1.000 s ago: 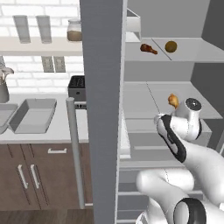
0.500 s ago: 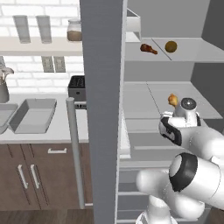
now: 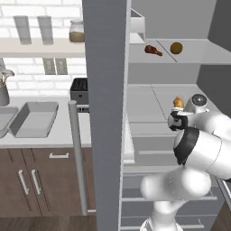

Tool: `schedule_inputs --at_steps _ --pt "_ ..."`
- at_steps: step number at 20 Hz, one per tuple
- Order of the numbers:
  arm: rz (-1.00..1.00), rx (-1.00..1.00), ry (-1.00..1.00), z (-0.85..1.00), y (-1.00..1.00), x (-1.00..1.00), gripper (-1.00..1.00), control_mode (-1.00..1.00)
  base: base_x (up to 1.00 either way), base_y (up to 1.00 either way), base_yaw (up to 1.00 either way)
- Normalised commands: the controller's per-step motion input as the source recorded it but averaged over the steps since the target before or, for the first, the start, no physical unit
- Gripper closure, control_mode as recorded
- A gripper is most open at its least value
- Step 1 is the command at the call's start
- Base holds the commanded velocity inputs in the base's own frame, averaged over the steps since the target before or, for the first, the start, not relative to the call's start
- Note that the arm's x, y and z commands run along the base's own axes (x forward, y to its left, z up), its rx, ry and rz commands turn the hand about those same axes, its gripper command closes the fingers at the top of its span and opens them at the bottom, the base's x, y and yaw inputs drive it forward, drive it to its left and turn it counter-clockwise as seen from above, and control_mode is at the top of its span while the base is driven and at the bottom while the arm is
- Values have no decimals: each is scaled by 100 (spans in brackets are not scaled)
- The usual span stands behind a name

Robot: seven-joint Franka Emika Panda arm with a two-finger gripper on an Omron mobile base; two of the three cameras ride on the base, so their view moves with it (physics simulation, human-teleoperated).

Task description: Place one avocado and one chicken drumstick in each tupperware on the nearby counter, to pack two identical lunches.

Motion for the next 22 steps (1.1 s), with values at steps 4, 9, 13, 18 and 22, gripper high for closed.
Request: schedule_inputs --at_steps 4,9,13,18,22 --pt "0 0 0 18 -3 46 -100 -100 0 0 0" --pt "0 0 0 5 0 33 -100 -100 0 0 0" --pt "0 0 0 0 -5 27 -100 -100 0 0 0" --pt "3 0 0 -3 -11 24 -100 -100 0 0 0" --pt "9 0 0 -13 -30 32 -100 -100 0 0 0"
